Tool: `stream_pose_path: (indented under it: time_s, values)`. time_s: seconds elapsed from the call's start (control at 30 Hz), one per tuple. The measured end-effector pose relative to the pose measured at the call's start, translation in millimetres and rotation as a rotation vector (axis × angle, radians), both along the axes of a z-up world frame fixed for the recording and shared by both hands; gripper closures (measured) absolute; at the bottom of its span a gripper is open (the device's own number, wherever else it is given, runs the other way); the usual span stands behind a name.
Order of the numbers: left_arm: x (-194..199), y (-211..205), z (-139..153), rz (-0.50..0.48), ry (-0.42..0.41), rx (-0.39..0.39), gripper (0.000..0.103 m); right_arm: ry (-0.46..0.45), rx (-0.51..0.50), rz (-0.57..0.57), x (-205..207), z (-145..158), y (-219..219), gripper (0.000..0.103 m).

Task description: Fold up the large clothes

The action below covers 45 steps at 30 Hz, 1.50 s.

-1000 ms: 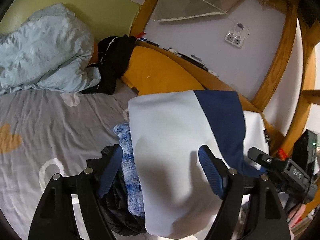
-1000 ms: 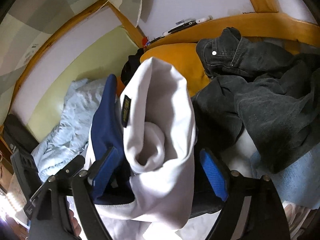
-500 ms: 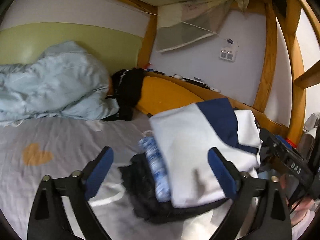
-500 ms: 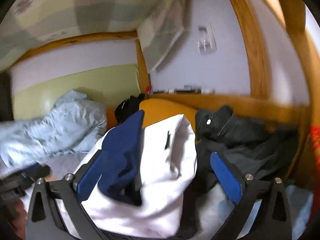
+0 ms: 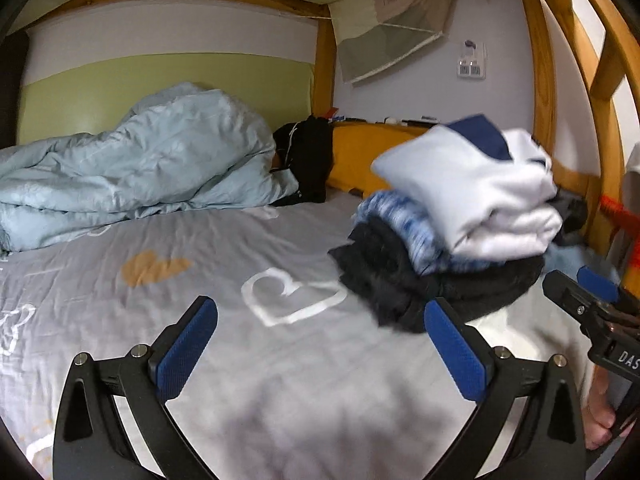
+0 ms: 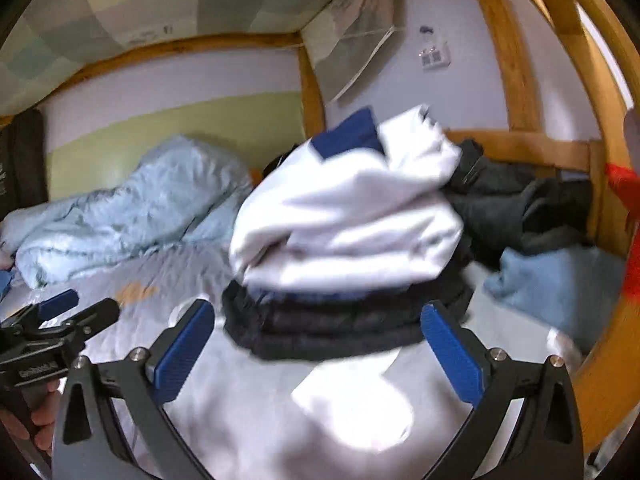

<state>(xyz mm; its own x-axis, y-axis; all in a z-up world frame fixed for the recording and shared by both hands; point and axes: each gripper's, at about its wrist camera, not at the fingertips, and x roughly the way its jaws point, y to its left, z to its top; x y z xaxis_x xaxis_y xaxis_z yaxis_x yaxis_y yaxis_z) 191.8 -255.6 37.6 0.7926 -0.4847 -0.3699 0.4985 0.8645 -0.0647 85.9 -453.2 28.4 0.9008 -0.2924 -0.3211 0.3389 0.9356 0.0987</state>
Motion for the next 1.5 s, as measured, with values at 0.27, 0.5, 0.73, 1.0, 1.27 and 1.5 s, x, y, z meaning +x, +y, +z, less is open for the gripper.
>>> stream_pose_path:
  time_s: [0.27, 0.5, 0.73, 1.0, 1.27, 1.5]
  values:
    - [14, 9, -38, 0.045, 0.022, 0.01, 0.0, 0.028, 0.005, 0.009, 17, -34, 3, 0.0]
    - [13, 19, -41, 0.075, 0.013, -0.047, 0.0, 0.054, -0.054, -0.056, 30, -62, 9, 0.0]
    - [-2, 6, -37, 0.036, -0.063, 0.005, 0.0, 0.036, -0.058, -0.06, 29, -64, 10, 0.0]
    - [-7, 4, -35, 0.034, -0.093, 0.017, 0.0, -0.001, -0.124, -0.07, 23, -62, 21, 0.0]
    - [-6, 3, -36, 0.028, -0.085, 0.022, 0.0, -0.014, -0.132, -0.087, 21, -61, 21, 0.0]
    - [-7, 2, -36, 0.028, -0.087, 0.024, 0.0, -0.015, -0.122, -0.097, 20, -62, 19, 0.0]
